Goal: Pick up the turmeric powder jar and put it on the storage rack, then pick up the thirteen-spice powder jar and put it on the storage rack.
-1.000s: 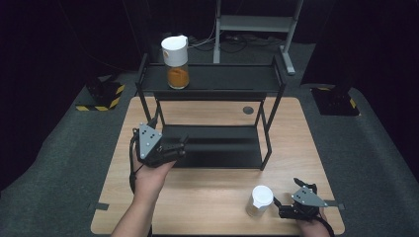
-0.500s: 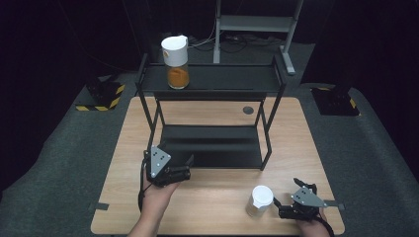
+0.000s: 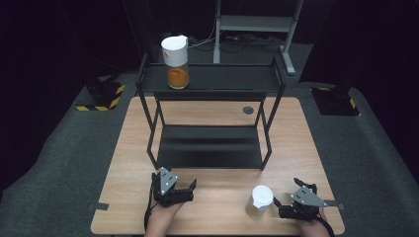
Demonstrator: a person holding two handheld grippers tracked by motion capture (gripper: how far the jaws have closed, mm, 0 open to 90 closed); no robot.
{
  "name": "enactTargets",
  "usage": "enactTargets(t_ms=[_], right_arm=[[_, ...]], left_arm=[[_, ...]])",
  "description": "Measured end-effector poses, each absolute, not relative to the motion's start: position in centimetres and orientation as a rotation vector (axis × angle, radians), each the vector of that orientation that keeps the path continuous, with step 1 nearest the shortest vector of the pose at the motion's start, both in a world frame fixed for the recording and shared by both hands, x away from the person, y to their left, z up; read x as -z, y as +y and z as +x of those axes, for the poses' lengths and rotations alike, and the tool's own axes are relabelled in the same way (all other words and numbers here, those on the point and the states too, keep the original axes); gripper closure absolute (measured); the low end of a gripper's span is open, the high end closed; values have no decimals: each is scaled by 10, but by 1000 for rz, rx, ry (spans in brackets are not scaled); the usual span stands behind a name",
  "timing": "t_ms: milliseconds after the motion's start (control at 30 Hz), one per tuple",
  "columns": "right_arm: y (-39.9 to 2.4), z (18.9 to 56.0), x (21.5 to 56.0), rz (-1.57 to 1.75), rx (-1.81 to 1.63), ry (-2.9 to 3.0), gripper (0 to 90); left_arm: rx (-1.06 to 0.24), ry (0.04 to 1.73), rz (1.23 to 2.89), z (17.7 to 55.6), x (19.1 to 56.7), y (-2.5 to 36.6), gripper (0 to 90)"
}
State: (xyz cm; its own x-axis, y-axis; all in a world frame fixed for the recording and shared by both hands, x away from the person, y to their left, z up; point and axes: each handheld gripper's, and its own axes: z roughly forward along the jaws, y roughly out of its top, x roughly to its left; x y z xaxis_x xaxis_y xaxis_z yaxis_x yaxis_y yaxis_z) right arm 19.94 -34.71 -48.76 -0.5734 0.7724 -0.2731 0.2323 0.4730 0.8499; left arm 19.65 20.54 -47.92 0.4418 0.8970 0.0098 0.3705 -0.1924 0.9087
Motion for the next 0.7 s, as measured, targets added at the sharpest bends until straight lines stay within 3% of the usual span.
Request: enactTargets(t_ms=[300,700], right_arm=[[-348,199,488,832,-1058,2057,0],[-359,199,491,840,-1126,2044,0]], left_arm=[[-776,1051,1892,192,485,188,4],[-818,1023,1916,188,486,181,10]])
